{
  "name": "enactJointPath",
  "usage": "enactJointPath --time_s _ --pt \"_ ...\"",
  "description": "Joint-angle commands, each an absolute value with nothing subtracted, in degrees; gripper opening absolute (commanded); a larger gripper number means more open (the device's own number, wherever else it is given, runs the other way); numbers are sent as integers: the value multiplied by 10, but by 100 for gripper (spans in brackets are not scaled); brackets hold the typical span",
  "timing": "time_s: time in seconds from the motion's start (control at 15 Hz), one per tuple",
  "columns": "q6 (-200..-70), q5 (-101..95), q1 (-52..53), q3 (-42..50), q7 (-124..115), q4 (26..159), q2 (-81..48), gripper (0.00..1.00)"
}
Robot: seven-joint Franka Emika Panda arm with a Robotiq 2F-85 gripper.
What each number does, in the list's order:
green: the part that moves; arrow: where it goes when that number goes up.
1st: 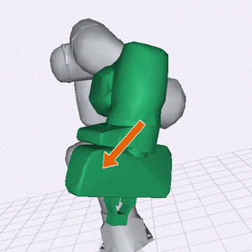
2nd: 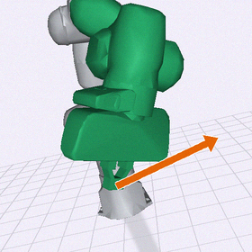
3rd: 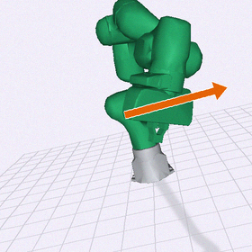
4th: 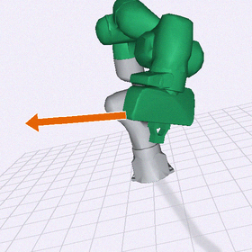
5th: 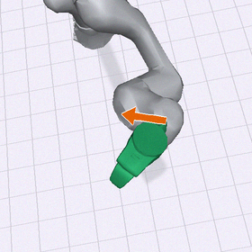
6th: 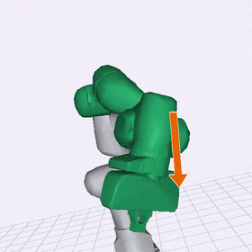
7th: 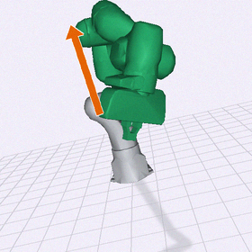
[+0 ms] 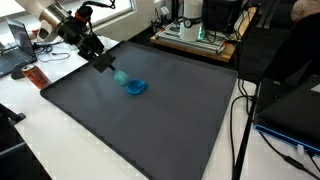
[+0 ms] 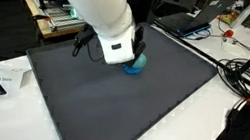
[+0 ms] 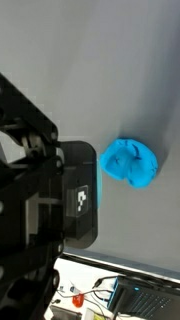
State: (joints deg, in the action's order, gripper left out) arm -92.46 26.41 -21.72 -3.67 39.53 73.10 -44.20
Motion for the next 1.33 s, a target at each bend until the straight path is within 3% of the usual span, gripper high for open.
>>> enactJointPath --time_s 0.0,0.93,1.27 --pt "-870 301 -247 -52 406 649 -503 22" --pt "-751 330 -284 -88 375 437 -663 22" --pt "-759 327 -283 -85 368 430 -663 22"
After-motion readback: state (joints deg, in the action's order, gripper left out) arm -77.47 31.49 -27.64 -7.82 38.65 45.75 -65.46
